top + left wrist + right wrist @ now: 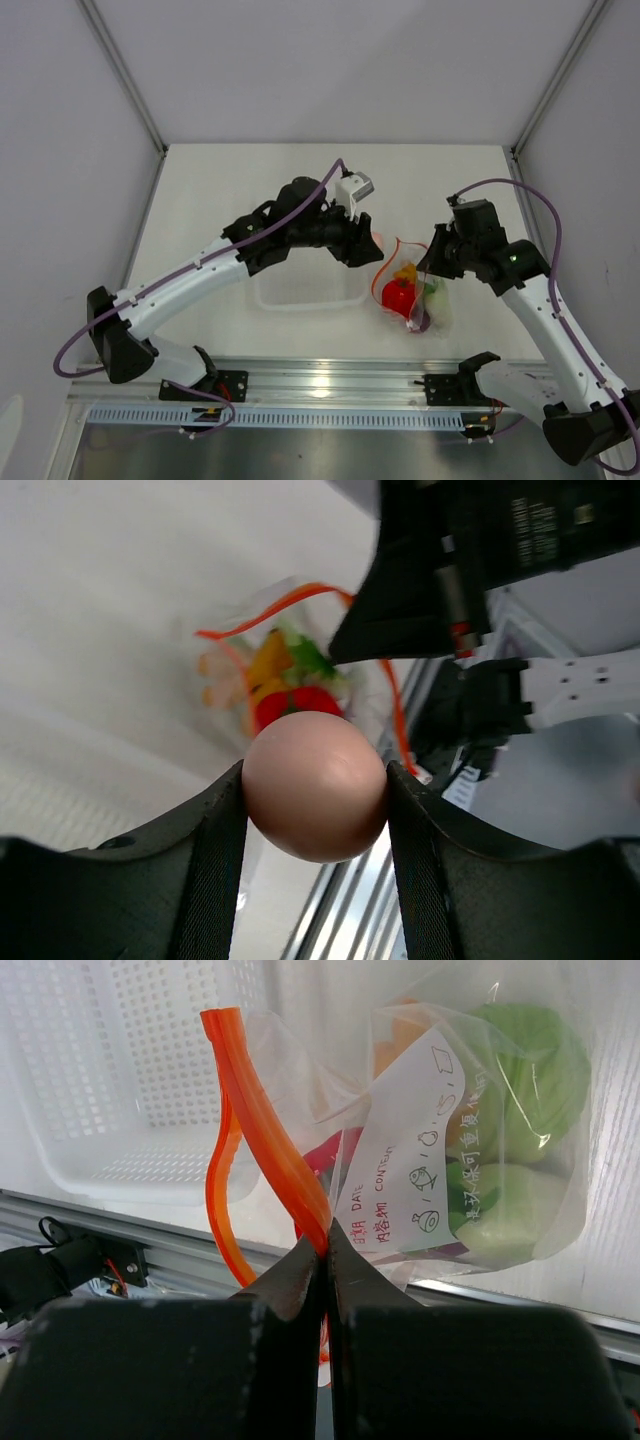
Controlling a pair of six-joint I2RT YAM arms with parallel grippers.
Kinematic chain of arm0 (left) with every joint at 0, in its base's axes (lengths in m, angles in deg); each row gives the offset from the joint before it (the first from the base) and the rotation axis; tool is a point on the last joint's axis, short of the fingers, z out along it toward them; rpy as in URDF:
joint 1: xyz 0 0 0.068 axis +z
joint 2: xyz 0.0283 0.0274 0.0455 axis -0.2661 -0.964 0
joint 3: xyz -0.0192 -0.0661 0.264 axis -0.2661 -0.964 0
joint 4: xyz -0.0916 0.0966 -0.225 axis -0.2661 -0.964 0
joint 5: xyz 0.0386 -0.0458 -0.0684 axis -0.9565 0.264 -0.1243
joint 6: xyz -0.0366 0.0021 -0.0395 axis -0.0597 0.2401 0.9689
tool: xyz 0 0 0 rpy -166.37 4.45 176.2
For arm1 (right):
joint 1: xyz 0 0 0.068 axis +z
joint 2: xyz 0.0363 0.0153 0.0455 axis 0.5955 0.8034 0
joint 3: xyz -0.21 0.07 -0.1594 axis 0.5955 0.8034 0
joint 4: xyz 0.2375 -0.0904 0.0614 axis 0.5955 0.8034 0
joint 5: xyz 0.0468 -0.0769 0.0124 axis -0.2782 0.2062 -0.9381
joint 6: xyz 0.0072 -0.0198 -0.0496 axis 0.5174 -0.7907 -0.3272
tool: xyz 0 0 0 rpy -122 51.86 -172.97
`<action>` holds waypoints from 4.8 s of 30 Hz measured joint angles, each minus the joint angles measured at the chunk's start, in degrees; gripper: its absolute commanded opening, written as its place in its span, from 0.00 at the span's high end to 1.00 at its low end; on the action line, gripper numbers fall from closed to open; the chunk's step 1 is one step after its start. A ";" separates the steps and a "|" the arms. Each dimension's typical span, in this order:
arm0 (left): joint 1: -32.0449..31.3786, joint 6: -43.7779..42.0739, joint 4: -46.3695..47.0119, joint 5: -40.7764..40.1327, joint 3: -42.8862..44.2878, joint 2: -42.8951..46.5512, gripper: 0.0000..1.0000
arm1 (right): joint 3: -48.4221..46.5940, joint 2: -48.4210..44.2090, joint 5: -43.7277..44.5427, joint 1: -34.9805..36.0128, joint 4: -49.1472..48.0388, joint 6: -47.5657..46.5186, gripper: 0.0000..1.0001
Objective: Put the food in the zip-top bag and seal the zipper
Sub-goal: Place the fake food in the zipper food storage bag, then adjust the zipper food storage bag at the center of the board.
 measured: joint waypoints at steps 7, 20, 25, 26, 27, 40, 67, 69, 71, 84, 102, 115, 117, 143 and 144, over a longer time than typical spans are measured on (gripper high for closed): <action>-5.25 4.00 9.97 3.21 -1.75 -2.49 0.99 | 0.09 -2.05 -0.83 0.02 0.39 1.38 1.00; -6.93 6.54 10.08 0.28 3.72 -16.44 0.60 | -3.43 -2.40 -1.42 0.02 3.48 1.62 1.00; -6.95 6.16 10.62 -0.48 3.67 -16.90 0.01 | -4.48 -2.36 -1.46 0.02 4.04 1.62 1.00; -7.02 6.19 10.86 -0.87 3.61 -16.92 0.00 | -4.52 -2.36 -1.46 0.02 4.09 1.62 1.00; -7.06 6.45 11.34 -1.14 3.32 -16.92 0.01 | -4.52 -2.36 -1.46 0.02 4.09 1.60 1.00; -7.63 6.67 23.21 -9.94 -12.74 -5.05 0.01 | -4.52 -3.06 -1.42 0.02 4.48 1.62 1.00; -7.63 13.94 12.02 -13.60 -10.60 -10.36 0.99 | -1.92 -5.99 -0.48 0.02 5.60 1.79 1.00; -7.63 13.92 11.15 -10.95 -9.07 -10.36 1.00 | -1.62 -5.73 0.04 0.02 5.64 1.77 1.00; -7.67 13.97 10.08 -7.80 -5.40 -10.67 0.99 | -1.64 -5.31 0.70 0.02 5.57 1.73 1.00; -7.82 18.53 17.20 4.70 0.68 -9.94 0.99 | -3.23 -6.38 0.20 0.07 4.09 1.73 1.00; -7.39 18.51 15.34 3.50 -3.54 -10.34 0.99 | -8.41 -3.65 1.05 0.04 5.09 1.09 1.00; -7.30 23.30 20.09 5.44 -6.54 -17.05 0.99 | -1.33 5.14 0.28 -3.39 1.77 -2.60 0.92; -7.13 24.85 18.75 4.28 -5.09 -17.14 0.99 | -2.32 4.98 0.57 -3.50 2.12 -3.30 0.76; -1.49 42.01 13.51 2.21 6.60 -21.62 0.99 | 1.03 -18.38 -1.44 -4.96 5.68 -4.42 0.22; -1.49 42.16 13.51 2.23 6.60 -21.66 0.99 | 1.79 -19.87 -1.51 -4.96 5.60 -4.28 0.22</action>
